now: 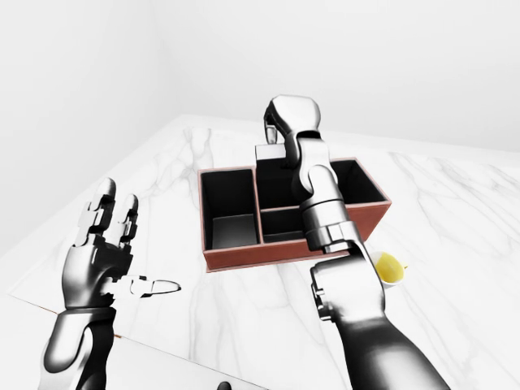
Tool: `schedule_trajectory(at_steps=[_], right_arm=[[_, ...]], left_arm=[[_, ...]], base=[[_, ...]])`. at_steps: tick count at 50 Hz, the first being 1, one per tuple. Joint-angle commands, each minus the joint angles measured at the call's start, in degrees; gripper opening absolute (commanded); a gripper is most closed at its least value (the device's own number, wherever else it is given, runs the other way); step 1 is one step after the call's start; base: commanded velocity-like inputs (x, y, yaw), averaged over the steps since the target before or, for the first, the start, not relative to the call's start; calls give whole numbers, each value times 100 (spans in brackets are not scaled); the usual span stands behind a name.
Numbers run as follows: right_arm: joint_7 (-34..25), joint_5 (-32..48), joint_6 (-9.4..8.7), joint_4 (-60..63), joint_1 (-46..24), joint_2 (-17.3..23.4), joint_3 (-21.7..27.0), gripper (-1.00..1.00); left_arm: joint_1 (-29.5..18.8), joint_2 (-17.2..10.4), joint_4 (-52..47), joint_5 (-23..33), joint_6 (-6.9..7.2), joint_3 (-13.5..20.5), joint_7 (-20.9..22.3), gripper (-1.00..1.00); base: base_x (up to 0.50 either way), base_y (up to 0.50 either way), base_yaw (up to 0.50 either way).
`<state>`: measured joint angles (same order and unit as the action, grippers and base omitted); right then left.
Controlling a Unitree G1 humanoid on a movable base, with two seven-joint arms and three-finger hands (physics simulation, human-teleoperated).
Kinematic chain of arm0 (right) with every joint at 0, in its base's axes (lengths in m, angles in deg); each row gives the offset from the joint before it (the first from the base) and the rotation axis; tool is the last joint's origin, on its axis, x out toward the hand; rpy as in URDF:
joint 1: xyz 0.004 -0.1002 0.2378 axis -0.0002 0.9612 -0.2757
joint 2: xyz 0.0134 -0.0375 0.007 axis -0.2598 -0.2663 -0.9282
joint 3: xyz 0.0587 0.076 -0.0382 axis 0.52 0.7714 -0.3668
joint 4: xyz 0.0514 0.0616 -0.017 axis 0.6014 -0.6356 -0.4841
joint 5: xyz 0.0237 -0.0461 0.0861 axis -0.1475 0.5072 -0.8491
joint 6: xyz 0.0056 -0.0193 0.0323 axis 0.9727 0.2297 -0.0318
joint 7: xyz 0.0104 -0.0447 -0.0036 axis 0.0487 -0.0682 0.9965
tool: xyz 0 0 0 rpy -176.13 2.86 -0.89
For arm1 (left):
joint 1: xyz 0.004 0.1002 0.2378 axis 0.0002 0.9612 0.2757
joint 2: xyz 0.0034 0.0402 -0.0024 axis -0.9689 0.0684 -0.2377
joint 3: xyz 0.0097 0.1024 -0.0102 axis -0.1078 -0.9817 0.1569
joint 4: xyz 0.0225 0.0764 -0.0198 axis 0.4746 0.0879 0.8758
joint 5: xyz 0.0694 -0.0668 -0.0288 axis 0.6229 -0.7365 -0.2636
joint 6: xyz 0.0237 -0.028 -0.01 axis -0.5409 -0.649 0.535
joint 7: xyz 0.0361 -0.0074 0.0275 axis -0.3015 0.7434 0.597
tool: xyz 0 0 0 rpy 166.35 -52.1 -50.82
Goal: Pick up the book and place it in the front compartment of the caddy.
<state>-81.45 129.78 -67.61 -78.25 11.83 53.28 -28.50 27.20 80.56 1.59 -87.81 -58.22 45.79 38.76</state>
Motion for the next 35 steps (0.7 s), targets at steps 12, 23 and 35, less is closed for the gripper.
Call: schedule_trajectory(at_steps=[12,23,35], right_arm=[[529,-96,0,-610,-173,-22,14,-100],[698,-273,0,-944,-297,80,-2,-100],[799,-304,0,-1186,-404,61,-35,-100]], left_arm=[[16,0,-37,-12,0,12,6,100],[-7,3,4,6,0,-4,-2,100],[3,1,-15,-6,0,11,2,100]], base=[[0,0,0],[0,0,0],[0,0,0]])
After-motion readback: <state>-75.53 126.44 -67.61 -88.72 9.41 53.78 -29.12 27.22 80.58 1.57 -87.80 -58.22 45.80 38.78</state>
